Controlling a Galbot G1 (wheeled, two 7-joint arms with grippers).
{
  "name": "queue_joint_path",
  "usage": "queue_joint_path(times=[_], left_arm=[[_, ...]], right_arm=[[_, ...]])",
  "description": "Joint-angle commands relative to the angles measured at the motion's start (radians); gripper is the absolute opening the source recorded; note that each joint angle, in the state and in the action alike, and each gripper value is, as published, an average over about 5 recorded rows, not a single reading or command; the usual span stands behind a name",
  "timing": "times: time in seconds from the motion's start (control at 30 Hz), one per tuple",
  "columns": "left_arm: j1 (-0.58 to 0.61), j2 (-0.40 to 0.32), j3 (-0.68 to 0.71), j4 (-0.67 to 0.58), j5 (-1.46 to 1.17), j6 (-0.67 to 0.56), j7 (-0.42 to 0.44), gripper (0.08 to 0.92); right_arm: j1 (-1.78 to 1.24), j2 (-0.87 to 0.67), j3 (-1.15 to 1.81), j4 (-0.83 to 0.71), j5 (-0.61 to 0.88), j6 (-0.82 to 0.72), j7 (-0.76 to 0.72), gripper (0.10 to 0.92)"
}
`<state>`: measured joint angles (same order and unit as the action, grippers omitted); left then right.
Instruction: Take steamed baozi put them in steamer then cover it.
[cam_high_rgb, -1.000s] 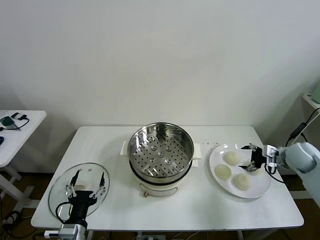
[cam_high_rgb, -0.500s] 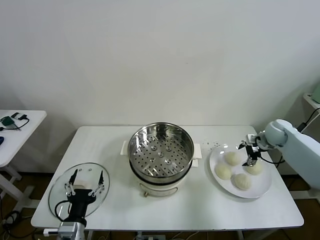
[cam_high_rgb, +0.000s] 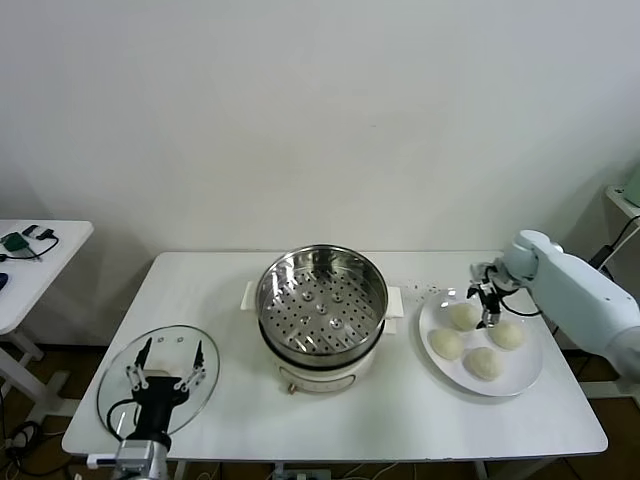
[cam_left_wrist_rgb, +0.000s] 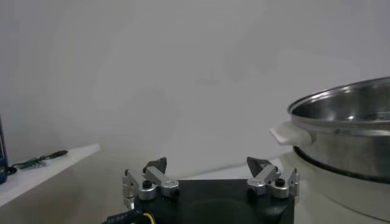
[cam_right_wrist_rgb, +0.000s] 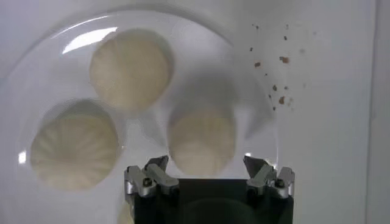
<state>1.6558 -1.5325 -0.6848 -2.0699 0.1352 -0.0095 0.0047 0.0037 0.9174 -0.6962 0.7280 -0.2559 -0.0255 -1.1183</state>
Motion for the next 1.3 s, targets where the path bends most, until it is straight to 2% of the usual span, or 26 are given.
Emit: queue_joint_path(times=[0.03,0.17,0.53,0.77,1.07,1.3], left_arm=[[-0.011,0.001,-0.004,0.009,0.002,0.003,0.0,0.823],[-0.012,0.004,-0.005,0.013,0.001,0.003,0.001,0.823],[-0.019,0.004,-0.005,0.016,0.002,0.006,0.001,0.823],[-0.012,0.004,-0.007,0.012,0.002,0.005,0.001,0.823],[0.002,0.007,-0.011,0.001,0.002,0.004,0.001,0.823],[0.016,0.007,-0.009,-0.005,0.002,0.002,0.001,0.823]], right_arm=[[0.019,0.065,-0.023,-0.076,-0.005,0.014,-0.013,0.823],[0.018,0.067,-0.027,-0.083,-0.005,0.015,-0.02,0.815],[0.018,0.058,-0.029,-0.086,-0.005,0.025,-0.034,0.716],[0.044,0.041,-0.043,-0.06,0.012,0.055,-0.044,0.691],[0.341,-0.024,-0.345,0.177,0.135,0.193,-0.101,0.693],[0.629,0.021,-0.563,0.301,0.244,0.311,-0.134,0.695]])
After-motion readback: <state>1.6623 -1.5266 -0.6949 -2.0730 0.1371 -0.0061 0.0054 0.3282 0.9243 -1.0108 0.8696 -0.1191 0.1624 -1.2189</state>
